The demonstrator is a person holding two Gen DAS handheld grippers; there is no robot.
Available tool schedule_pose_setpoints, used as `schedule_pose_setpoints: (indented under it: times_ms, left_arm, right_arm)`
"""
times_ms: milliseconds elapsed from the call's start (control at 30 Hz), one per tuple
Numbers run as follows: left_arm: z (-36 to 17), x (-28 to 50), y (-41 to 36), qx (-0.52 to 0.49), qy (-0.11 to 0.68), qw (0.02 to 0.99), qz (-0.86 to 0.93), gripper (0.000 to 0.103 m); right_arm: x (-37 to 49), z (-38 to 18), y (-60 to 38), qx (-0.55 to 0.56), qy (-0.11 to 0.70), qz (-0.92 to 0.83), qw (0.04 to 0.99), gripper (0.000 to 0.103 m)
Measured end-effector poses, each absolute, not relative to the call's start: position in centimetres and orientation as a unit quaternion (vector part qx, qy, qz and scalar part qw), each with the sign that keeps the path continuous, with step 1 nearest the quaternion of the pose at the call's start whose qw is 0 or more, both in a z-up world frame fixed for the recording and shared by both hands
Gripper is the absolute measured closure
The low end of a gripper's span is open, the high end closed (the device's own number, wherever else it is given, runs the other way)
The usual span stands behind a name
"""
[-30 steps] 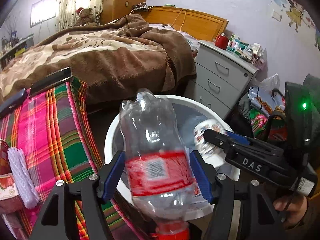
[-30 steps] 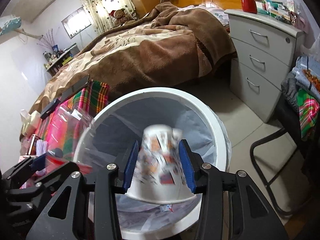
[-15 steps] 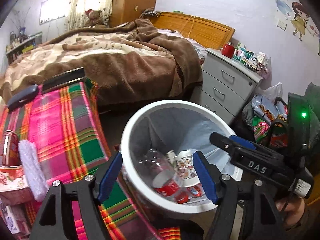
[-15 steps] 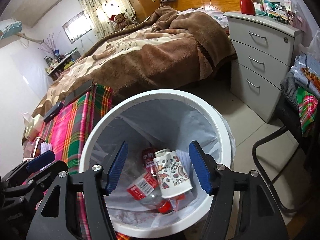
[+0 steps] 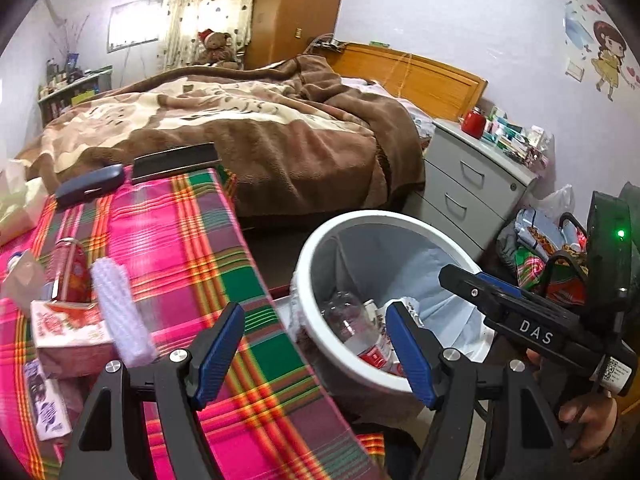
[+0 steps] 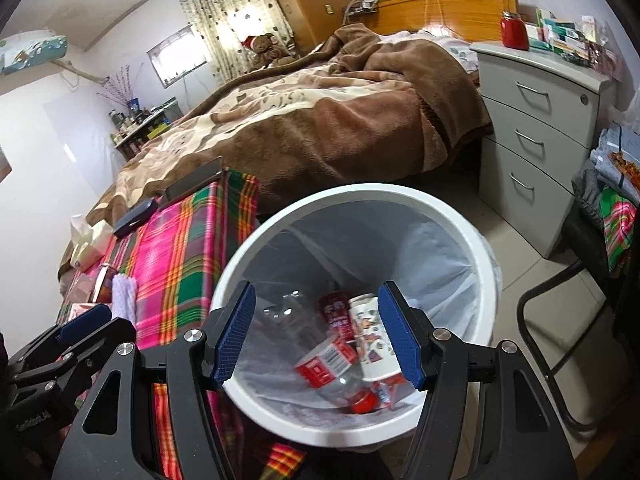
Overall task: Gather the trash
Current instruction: 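Move both tools back over the trash on the cloth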
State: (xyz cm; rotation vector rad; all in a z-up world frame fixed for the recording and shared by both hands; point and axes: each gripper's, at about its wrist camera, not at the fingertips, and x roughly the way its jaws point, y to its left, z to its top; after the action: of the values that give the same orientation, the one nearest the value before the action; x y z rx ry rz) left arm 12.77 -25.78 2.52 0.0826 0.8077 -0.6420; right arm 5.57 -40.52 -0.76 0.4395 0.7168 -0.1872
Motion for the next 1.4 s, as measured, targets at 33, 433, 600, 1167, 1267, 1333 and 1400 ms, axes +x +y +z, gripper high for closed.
schedule_pose_setpoints:
  times_ms: [33, 433, 600, 1167, 1267, 1333, 1400]
  left_arm:
    - [2.6, 12.7, -25.2, 0.036, 0.385, 0.87, -0.305, 0.03]
    - [3.4, 12.1, -18.7, 0.013, 0.37, 0.893, -0.258, 0.03]
    - [3.6, 12.2, -15.3, 0.002, 0.363, 0.904, -0.225, 0.03]
    - [1.0, 13.6, -4.5, -0.035, 0.388, 0.913, -0.12, 0.03]
    - [0.4, 13.8, -3.6, -0.037, 0.393, 0.912, -0.112, 0.03]
    - [0.0, 14.0, -3.3, -0.04, 0.399, 0.909, -0.111, 0.03]
    - [-0.5, 14.4, -3.1, -0.05, 0.408, 0.904, -0.117, 0.03]
  right_arm:
    - [5.7, -0.7, -40.1, 0.211, 0.346, -0.085, 0.91, 0.038]
    - [6.4, -0.3, -35.8, 0.194, 0.343, -0.043, 0.918, 0.038]
    - [6.9, -0.3, -33.8, 0.184, 0.342, -0.02, 0.921, 0.038]
    - [9.7, -1.4, -28.5, 0.159, 0.364, 0.033, 0.917, 0.038]
    - [10.2, -1.4, -27.7, 0.155, 0.365, 0.042, 0.917, 0.038]
    - [10.7, -1.4, -27.0, 0.146, 0.368, 0.048, 0.917, 0.038]
    - [11.2, -1.5, -26.4, 0.138, 0.371, 0.053, 0.917, 0.038]
